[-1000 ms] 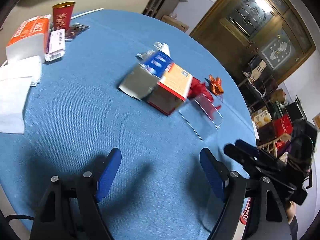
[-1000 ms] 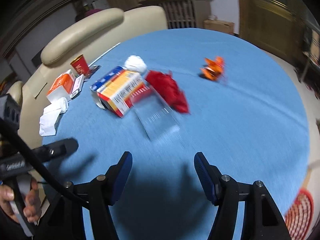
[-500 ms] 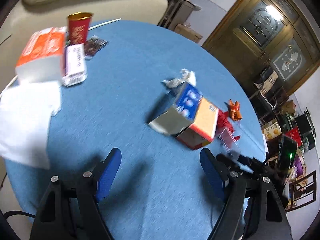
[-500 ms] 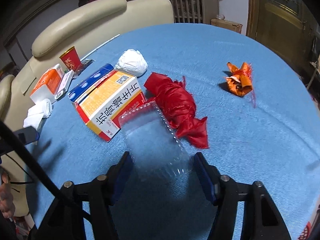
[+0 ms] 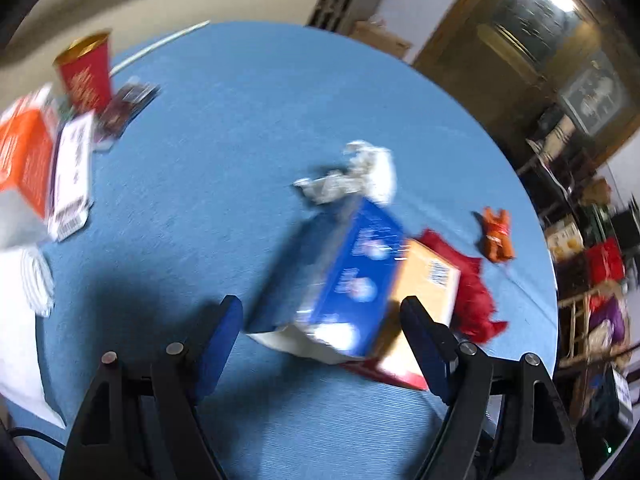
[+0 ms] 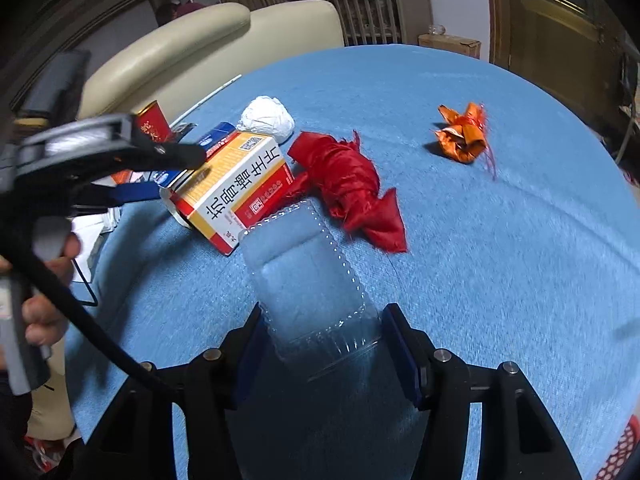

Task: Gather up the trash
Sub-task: 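Grasp the clear plastic tray with the right tool while the left tool grasps the blue box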

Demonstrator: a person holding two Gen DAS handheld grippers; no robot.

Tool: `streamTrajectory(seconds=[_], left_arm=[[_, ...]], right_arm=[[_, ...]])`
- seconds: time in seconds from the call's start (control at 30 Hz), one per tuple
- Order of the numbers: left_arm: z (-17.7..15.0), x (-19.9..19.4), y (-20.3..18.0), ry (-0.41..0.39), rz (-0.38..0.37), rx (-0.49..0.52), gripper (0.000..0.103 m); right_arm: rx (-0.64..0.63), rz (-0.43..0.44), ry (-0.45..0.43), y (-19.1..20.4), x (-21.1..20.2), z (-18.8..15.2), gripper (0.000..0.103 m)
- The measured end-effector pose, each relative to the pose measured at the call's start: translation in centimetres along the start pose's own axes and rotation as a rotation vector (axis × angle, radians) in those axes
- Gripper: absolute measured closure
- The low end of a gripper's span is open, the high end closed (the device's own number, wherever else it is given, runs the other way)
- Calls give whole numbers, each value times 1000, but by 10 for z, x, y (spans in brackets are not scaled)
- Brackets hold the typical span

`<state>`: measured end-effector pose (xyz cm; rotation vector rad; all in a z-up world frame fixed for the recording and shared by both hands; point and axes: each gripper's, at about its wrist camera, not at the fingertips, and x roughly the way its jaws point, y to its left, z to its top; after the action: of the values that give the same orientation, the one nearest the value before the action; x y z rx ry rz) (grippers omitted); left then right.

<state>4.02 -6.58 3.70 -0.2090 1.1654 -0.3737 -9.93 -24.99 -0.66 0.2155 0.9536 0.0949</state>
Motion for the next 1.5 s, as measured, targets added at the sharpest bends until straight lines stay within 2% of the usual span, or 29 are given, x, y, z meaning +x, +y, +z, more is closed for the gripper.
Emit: streamTrajectory(seconds=[0.07,0.1,0.17,0.23,0.3,0.43,0.57,0.63,0.7,0.8,0.87,0.97,1.03,1.1,1.33,1.5], left_arm=[[-2,-2,18,3,-20,-74,22],[-4,-5,26,-1,-6,-98,22],[-7,-10,35,-16,17,-100,23],[-10,-14,42,-15,14,-108,34],[-12,-17,47,-15,10,-122,36],[-12,-23,41,-24,-38,-84,31],[-8,-30,27,-48,12,-24,27],[-5,-38,21,-81,-2,-8,26],[0,-43,15,-104,5,38,26],[9,-46,8,-118,63,158,26],[19,-45,8,-91,43,265,25],[20,-41,6,-51,77,432,25],[23,-36,7,-9,62,507,26],[28,-26,7,30,55,556,26],[22,-6,-14,81,115,776,26],[22,11,-19,129,96,792,26]], right_arm=[[6,4,-5,0,-1,-3,43],[6,5,-7,0,-2,-4,43],[7,3,-12,0,-3,-6,43],[13,3,-12,2,-3,-6,43],[19,5,-10,3,-4,-7,43],[25,-2,-6,5,-5,-9,43],[34,-10,0,6,-9,-14,43],[42,-10,1,4,-10,-15,43],[43,-9,1,3,-11,-16,43],[46,-9,4,3,-10,-15,43],[50,-2,4,2,-10,-14,43],[54,7,2,0,-11,-15,43],[52,8,0,1,-11,-15,42],[48,8,0,1,-10,-14,42],[45,13,7,0,-9,-14,42],[42,8,11,1,-8,-14,42]])
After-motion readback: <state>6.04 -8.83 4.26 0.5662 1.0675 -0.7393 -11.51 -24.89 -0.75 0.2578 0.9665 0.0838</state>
